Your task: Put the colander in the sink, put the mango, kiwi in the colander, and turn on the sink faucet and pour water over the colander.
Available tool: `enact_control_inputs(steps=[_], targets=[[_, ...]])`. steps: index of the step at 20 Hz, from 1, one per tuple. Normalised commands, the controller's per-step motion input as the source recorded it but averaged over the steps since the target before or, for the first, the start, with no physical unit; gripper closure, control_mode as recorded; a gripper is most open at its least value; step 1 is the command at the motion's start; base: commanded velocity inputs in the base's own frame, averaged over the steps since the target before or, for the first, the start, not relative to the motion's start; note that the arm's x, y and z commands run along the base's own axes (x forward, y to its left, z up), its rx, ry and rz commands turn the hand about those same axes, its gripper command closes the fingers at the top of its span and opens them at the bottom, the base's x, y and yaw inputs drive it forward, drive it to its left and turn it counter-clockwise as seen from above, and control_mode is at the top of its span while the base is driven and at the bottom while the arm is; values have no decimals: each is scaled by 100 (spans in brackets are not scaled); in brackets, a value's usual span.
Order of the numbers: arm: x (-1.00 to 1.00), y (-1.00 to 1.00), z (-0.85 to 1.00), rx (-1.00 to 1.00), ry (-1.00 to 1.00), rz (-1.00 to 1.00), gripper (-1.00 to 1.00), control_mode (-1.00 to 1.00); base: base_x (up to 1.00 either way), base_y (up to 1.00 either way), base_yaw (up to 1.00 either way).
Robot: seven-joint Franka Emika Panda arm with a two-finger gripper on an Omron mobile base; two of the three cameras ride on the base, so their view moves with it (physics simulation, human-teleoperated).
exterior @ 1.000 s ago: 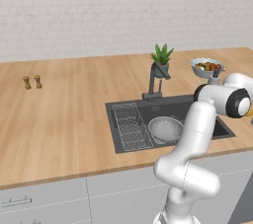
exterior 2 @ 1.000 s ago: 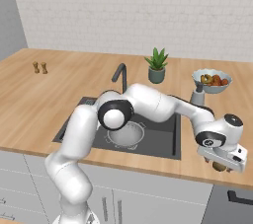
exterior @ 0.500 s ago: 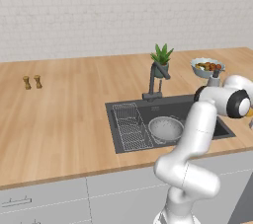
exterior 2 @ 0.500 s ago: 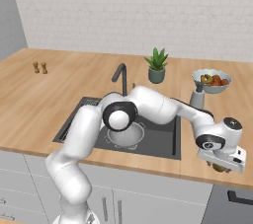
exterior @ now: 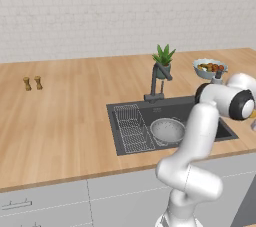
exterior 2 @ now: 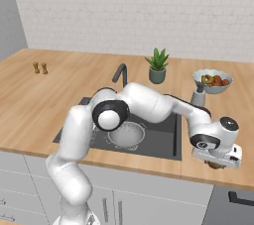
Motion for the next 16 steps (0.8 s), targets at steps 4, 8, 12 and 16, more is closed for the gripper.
enact_control_inputs(steps=[4, 8, 12, 16], targets=[[-13, 100, 74, -14, -14, 33, 100, -100, 0, 0, 0], [7, 100, 94, -8, 1, 27, 100, -100, 0, 0, 0], [30, 94, 82, 0, 7, 25, 100, -100, 0, 0, 0], [54, 75, 47, 0, 10, 26, 100, -100, 0, 0, 0]])
